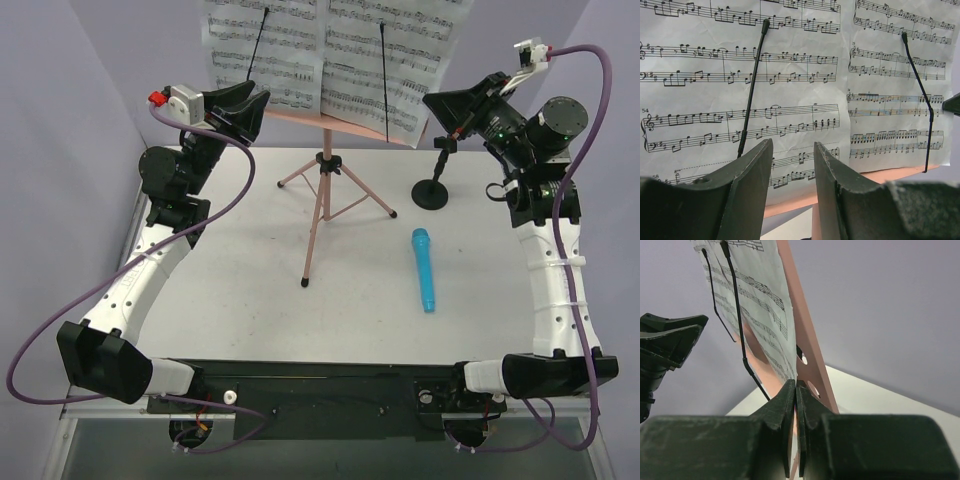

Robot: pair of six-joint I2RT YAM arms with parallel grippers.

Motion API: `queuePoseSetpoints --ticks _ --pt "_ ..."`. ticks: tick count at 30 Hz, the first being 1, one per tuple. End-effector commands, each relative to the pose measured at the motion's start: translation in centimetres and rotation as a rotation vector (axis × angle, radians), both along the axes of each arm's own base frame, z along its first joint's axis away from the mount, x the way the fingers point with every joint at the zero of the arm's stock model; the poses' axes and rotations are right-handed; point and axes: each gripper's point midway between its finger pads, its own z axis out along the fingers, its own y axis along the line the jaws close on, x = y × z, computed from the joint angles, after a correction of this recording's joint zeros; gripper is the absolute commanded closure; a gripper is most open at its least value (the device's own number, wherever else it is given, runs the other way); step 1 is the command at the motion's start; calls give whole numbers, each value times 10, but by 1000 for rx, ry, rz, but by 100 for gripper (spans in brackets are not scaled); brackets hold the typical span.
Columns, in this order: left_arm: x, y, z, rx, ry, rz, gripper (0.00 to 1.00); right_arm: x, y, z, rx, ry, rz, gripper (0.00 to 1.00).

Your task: Set up the instrument practice props

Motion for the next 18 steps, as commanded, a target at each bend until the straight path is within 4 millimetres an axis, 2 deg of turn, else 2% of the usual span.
queuePoseSetpoints --ticks 1,7,18 --pt "-8 4 13 -13 -49 1 52 -19 -5 30 -27 -136 -32 100" --pt "-9 4 14 -14 -50 -1 52 -22 -7 34 -35 -153 -41 100" --pt "-9 5 14 -15 -51 0 52 -24 -11 30 -40 -150 -56 100"
